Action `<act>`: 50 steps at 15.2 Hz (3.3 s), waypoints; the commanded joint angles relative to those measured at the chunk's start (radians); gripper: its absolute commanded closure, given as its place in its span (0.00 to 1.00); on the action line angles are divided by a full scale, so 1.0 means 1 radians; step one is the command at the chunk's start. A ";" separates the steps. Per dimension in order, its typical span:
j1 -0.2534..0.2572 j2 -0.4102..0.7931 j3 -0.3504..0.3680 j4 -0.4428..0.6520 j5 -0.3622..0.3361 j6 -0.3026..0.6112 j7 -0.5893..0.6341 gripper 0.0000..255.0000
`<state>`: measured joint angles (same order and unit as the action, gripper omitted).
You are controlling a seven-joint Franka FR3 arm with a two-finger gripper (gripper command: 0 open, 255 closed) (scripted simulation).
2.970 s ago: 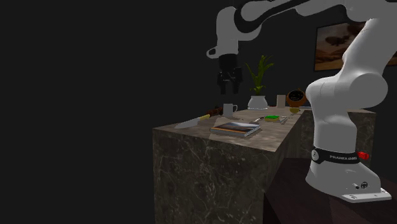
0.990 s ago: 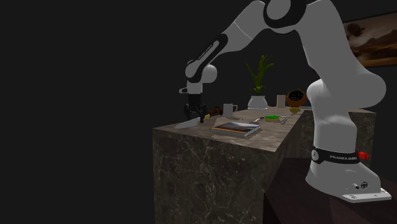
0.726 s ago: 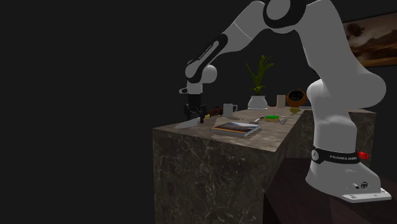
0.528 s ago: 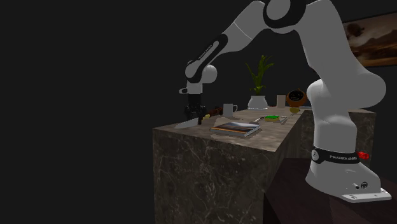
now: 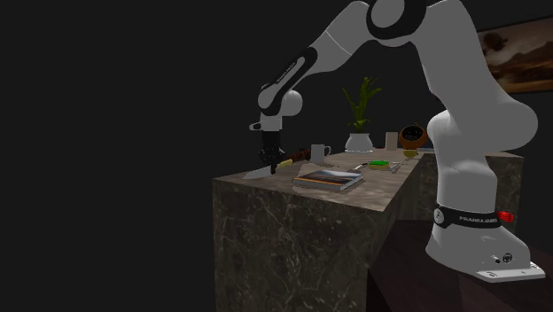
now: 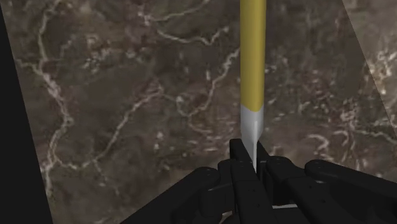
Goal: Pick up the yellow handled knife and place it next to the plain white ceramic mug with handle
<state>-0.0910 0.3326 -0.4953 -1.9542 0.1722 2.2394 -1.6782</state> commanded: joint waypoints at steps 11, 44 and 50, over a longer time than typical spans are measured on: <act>0.015 -0.071 -0.019 0.051 -0.047 -0.113 0.029 1.00; -0.104 -0.133 -0.114 0.282 -0.076 -0.401 -0.149 1.00; -0.213 -0.065 -0.157 0.355 -0.027 -0.422 -0.302 1.00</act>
<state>-0.2788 0.2467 -0.6442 -1.6261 0.1310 1.8272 -1.9465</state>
